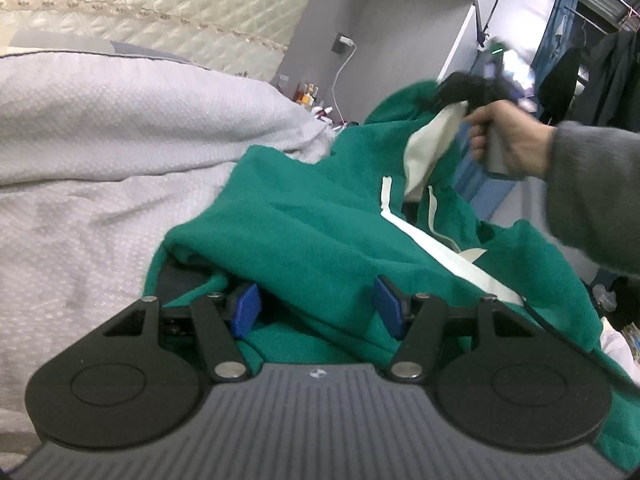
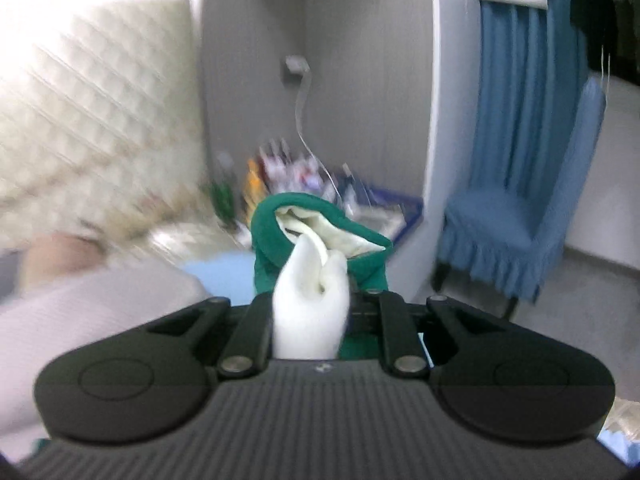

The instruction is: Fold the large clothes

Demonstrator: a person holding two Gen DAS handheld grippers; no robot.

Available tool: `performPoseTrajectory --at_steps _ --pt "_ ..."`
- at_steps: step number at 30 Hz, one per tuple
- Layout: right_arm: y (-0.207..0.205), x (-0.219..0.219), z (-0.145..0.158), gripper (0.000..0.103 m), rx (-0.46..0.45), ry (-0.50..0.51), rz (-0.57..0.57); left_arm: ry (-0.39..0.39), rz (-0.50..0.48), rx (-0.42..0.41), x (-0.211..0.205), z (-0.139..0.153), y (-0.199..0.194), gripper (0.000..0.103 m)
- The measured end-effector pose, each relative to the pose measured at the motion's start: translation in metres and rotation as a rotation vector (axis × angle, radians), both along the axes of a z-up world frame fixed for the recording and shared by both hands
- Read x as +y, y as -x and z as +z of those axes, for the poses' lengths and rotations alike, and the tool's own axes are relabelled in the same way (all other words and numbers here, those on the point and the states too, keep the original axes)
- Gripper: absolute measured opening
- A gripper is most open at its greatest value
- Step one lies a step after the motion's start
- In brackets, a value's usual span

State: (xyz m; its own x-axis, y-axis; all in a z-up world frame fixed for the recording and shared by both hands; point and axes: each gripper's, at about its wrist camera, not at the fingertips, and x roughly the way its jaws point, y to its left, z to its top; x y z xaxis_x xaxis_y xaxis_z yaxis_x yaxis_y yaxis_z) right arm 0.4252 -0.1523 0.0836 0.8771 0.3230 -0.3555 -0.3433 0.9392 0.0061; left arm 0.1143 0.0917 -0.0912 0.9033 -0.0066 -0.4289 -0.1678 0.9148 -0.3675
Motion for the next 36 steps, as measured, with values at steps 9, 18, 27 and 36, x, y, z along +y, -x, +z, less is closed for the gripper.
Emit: performPoseTrajectory --at_steps 9,18,27,36 --pt "0.188 -0.046 0.054 0.013 -0.253 -0.044 0.109 -0.010 0.071 -0.064 0.006 0.030 0.029 0.066" --pt "0.350 -0.104 0.043 0.013 -0.330 -0.070 0.154 0.067 0.089 -0.137 0.016 0.061 0.066 0.066" --pt "0.401 -0.125 -0.034 0.015 -0.001 0.018 0.136 0.202 0.038 -0.102 0.022 0.053 0.064 0.066" --pt "0.379 -0.161 -0.044 0.056 0.337 -0.152 0.128 0.390 -0.085 -0.122 0.019 0.043 0.058 0.074"
